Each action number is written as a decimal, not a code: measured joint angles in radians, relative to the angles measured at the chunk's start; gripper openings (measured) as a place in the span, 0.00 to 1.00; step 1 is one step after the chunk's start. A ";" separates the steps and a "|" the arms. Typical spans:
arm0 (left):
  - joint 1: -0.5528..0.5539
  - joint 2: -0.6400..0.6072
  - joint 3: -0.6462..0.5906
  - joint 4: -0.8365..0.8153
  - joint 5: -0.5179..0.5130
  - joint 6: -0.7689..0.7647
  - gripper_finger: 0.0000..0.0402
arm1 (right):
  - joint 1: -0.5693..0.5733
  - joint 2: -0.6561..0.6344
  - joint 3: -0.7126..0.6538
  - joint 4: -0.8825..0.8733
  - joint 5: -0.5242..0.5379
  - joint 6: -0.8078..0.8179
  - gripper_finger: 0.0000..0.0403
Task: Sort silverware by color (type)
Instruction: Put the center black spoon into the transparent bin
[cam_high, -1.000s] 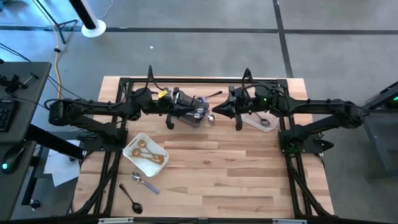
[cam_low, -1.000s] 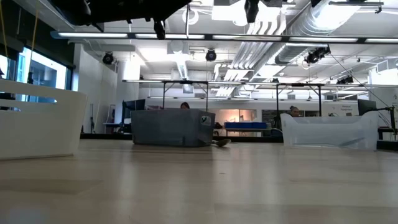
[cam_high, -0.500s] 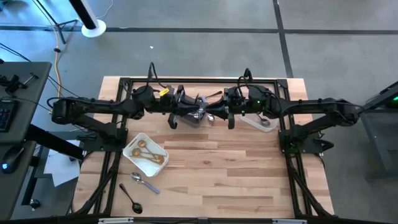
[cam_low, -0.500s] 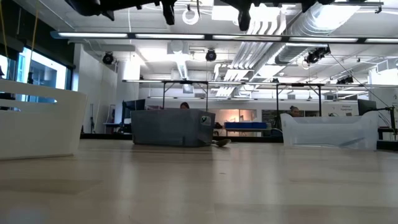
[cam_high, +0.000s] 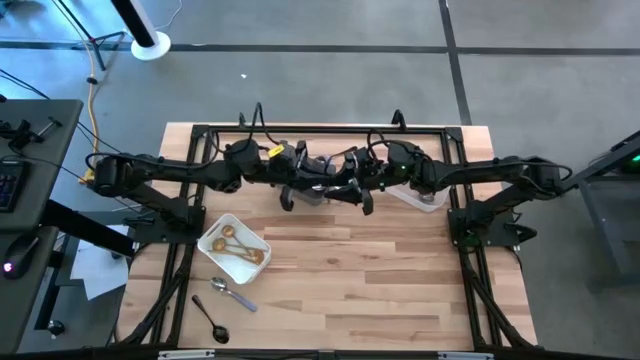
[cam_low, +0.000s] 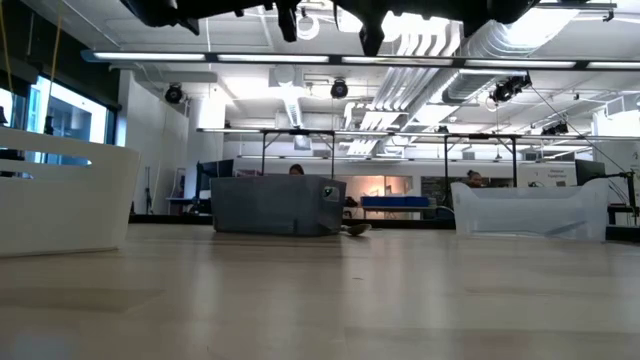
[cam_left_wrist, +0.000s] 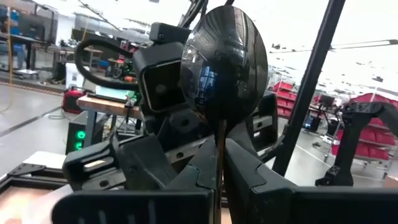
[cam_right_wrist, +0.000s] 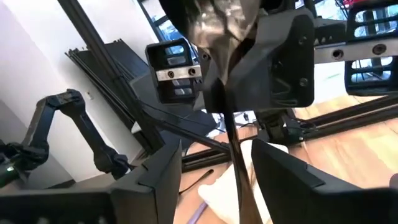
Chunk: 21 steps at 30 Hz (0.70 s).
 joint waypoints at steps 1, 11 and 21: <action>0.000 0.000 0.000 0.000 0.008 0.000 0.00 | 0.000 0.000 0.000 0.001 0.000 -0.004 0.45; 0.000 0.000 0.000 -0.010 0.015 0.000 0.00 | -0.002 -0.002 0.000 0.016 0.001 -0.025 0.16; 0.002 -0.001 0.000 -0.015 0.011 -0.003 0.00 | -0.019 -0.002 0.000 0.014 -0.015 -0.033 0.02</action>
